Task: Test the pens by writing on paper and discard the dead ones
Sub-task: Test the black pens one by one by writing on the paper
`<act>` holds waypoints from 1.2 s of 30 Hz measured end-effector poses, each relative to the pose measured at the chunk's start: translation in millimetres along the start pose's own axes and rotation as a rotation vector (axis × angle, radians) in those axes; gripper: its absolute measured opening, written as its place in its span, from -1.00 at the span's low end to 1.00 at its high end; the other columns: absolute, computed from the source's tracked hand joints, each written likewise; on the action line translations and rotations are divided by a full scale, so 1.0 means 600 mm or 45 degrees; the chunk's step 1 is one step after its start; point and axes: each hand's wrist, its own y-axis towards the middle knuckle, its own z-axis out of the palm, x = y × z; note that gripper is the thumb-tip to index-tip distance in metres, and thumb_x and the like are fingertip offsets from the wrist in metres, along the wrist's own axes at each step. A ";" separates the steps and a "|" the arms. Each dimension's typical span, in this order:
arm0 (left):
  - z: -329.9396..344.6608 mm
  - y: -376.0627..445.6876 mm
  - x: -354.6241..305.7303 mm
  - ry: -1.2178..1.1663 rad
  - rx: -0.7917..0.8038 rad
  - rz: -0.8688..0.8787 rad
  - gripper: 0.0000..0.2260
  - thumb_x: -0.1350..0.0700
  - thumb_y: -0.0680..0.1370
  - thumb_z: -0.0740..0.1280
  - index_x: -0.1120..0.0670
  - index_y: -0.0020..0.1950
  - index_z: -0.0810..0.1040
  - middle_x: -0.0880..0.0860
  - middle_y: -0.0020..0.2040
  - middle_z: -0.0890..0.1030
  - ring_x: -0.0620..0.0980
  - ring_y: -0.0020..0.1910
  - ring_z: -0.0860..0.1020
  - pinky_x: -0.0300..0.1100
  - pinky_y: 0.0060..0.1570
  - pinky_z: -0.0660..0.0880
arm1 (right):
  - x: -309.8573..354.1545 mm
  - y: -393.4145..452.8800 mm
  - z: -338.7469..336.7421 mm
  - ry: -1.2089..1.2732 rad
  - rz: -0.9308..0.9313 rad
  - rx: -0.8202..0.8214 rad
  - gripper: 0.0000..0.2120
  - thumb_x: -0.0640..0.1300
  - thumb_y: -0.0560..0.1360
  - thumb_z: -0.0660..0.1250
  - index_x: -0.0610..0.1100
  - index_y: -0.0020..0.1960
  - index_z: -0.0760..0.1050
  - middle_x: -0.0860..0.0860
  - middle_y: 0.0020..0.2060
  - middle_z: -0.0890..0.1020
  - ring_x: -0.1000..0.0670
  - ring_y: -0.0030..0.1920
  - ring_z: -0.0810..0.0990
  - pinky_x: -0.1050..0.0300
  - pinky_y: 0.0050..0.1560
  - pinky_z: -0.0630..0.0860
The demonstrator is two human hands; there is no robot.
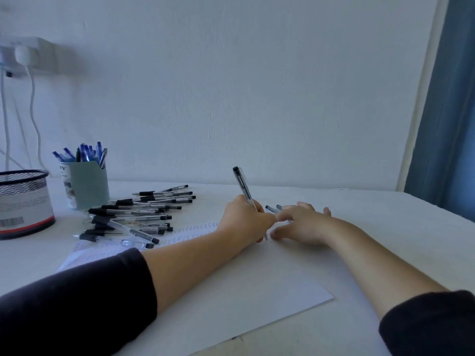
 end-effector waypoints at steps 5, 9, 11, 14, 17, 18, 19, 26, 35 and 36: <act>-0.001 -0.003 -0.003 0.029 -0.005 0.014 -0.85 0.18 0.40 0.30 0.13 -0.38 0.46 0.08 -0.48 0.52 -0.09 -0.55 0.41 -0.34 -0.52 0.28 | 0.000 -0.001 0.000 -0.006 -0.004 -0.003 -0.77 0.15 0.45 0.27 0.29 0.10 0.50 0.10 0.45 0.27 0.08 0.53 -0.19 -0.28 0.37 -0.38; -0.003 -0.006 -0.004 0.006 -0.005 0.018 -0.86 0.18 0.39 0.31 0.14 -0.37 0.47 0.09 -0.47 0.52 -0.07 -0.52 0.42 -0.34 -0.50 0.30 | 0.000 0.000 0.001 -0.007 0.014 0.005 -0.81 0.14 0.44 0.28 0.31 0.05 0.50 0.07 0.44 0.30 0.09 0.53 -0.20 -0.29 0.37 -0.39; -0.003 -0.006 -0.003 0.016 -0.005 0.025 -0.84 0.18 0.40 0.29 0.14 -0.39 0.47 0.08 -0.48 0.52 -0.07 -0.53 0.41 -0.35 -0.52 0.29 | 0.002 -0.002 0.000 -0.009 0.018 0.014 -0.88 0.14 0.44 0.28 0.31 -0.03 0.48 0.06 0.42 0.32 0.09 0.53 -0.20 -0.29 0.37 -0.39; -0.002 -0.007 -0.005 0.061 0.008 0.027 -0.82 0.18 0.40 0.28 0.12 -0.42 0.47 0.07 -0.50 0.52 -0.09 -0.55 0.38 -0.37 -0.55 0.27 | 0.005 -0.008 -0.004 0.000 0.007 0.029 -0.94 0.13 0.46 0.27 0.29 -0.18 0.47 0.09 0.41 0.33 0.08 0.53 -0.18 -0.29 0.37 -0.37; -0.003 -0.008 -0.006 0.063 0.015 0.026 -0.83 0.18 0.41 0.28 0.13 -0.40 0.49 0.07 -0.49 0.53 -0.10 -0.55 0.38 -0.37 -0.55 0.28 | 0.009 -0.015 -0.006 -0.009 -0.005 0.036 -0.89 0.11 0.47 0.27 0.30 -0.22 0.46 0.10 0.40 0.32 0.06 0.53 -0.18 -0.29 0.38 -0.36; -0.003 -0.009 -0.006 0.056 0.019 0.027 -0.83 0.17 0.41 0.29 0.13 -0.40 0.49 0.08 -0.48 0.54 -0.09 -0.54 0.39 -0.36 -0.53 0.29 | 0.010 -0.016 -0.007 -0.008 -0.002 0.038 -0.89 0.11 0.47 0.27 0.30 -0.21 0.46 0.10 0.40 0.32 0.06 0.53 -0.18 -0.29 0.38 -0.36; -0.003 -0.009 -0.006 0.052 0.021 0.029 -0.83 0.17 0.41 0.29 0.14 -0.39 0.49 0.08 -0.48 0.54 -0.08 -0.53 0.39 -0.34 -0.50 0.30 | 0.010 -0.017 -0.007 -0.007 0.000 0.040 -0.90 0.11 0.47 0.27 0.30 -0.20 0.46 0.10 0.40 0.32 0.07 0.53 -0.18 -0.29 0.38 -0.37; -0.003 -0.009 -0.008 0.075 0.030 0.033 -0.82 0.17 0.41 0.29 0.15 -0.40 0.49 0.09 -0.49 0.52 -0.06 -0.53 0.39 -0.32 -0.48 0.31 | 0.010 -0.016 -0.005 -0.020 -0.001 0.031 -0.85 0.11 0.49 0.25 0.30 0.04 0.48 0.11 0.46 0.26 0.06 0.53 -0.19 -0.29 0.38 -0.38; -0.002 -0.012 -0.009 0.080 0.030 0.048 -0.83 0.15 0.42 0.30 0.14 -0.38 0.49 0.09 -0.48 0.51 -0.07 -0.53 0.39 -0.32 -0.48 0.32 | 0.015 -0.019 -0.007 -0.034 0.004 0.050 -0.90 0.11 0.49 0.26 0.32 -0.04 0.46 0.11 0.45 0.27 0.04 0.53 -0.19 -0.31 0.39 -0.37; -0.002 -0.012 -0.009 0.084 0.030 0.050 -0.82 0.15 0.42 0.31 0.15 -0.38 0.49 0.09 -0.48 0.51 -0.07 -0.53 0.39 -0.32 -0.48 0.31 | 0.015 -0.019 -0.007 -0.037 0.003 0.050 -0.90 0.11 0.50 0.25 0.33 -0.05 0.46 0.11 0.45 0.28 0.04 0.53 -0.19 -0.31 0.39 -0.37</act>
